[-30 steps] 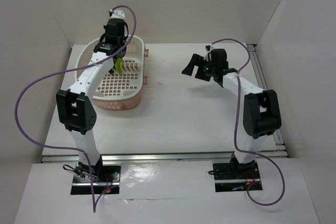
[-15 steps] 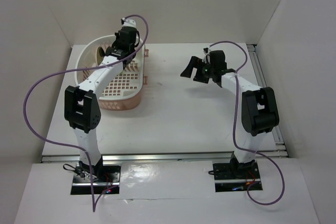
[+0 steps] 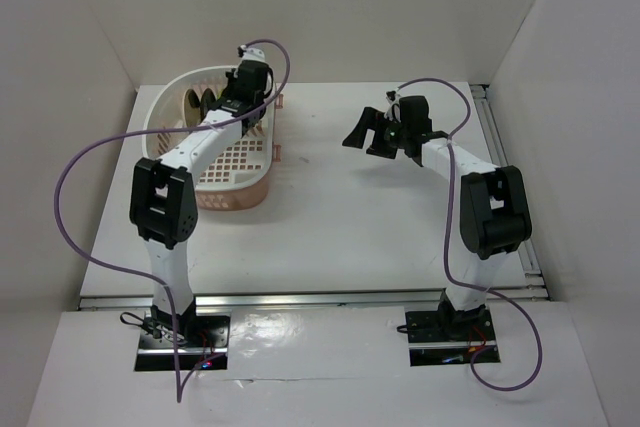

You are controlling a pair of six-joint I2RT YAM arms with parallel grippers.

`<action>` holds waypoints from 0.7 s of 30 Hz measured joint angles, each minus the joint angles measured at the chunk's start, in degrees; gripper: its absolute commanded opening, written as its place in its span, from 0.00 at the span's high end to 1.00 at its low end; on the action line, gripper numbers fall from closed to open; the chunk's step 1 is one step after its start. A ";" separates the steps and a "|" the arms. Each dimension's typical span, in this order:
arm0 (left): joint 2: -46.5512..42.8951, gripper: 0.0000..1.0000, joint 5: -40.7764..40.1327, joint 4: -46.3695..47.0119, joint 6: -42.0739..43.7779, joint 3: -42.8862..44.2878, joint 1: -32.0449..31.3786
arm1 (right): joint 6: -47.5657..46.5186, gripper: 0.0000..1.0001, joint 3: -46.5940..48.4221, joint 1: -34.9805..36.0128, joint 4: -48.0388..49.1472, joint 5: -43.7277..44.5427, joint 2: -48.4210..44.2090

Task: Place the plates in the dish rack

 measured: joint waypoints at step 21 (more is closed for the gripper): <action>2.21 1.00 -3.30 1.40 0.28 0.00 -1.95 | 0.00 0.00 -0.02 0.00 0.07 -0.63 0.00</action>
